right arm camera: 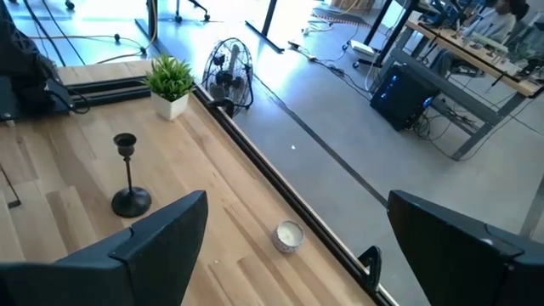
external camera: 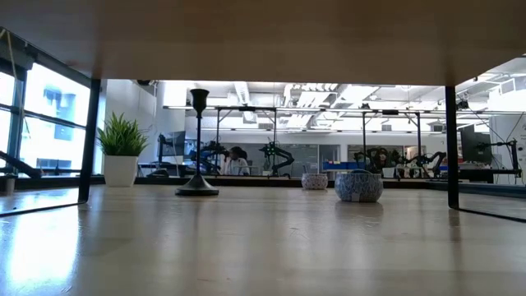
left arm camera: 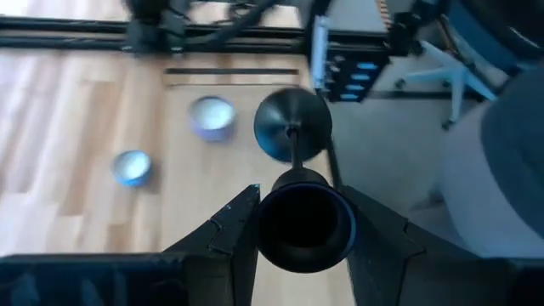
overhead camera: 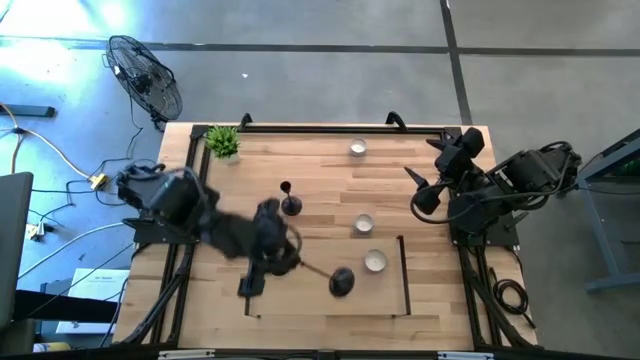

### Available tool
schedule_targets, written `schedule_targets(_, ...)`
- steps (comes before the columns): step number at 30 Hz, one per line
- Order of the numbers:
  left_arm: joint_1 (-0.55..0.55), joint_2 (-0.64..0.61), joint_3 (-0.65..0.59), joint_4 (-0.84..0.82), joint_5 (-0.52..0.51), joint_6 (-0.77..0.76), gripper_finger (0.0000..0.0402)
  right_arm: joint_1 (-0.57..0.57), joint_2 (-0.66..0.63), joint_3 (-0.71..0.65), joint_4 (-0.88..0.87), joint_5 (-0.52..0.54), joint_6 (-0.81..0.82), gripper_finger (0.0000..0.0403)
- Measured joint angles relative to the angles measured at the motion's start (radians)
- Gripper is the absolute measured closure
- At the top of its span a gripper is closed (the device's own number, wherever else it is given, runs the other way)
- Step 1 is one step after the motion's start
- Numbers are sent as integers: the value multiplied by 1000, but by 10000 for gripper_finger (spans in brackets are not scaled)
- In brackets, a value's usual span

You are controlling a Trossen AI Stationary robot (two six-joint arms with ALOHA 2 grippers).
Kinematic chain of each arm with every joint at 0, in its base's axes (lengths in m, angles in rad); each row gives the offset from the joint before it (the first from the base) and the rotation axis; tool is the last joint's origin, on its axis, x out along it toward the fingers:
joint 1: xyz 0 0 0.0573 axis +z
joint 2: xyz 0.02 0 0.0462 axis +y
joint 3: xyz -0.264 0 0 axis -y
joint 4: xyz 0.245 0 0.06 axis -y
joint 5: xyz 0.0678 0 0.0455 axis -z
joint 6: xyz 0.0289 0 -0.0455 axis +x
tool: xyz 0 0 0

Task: Pick & Place candle stick holders
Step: Put the top black candle holder on the shelf

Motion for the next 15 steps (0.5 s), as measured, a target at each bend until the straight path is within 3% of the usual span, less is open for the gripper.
schedule_targets(4,-65,29,-1,-23,-19,-58,269,0,0,0,0,3,-5,45)
schedule_targets(11,-141,31,-1,-171,-120,-322,269,0,0,0,0,0,-5,45)
schedule_targets(15,-172,31,0,-215,-101,-433,269,0,0,0,0,0,-6,45)
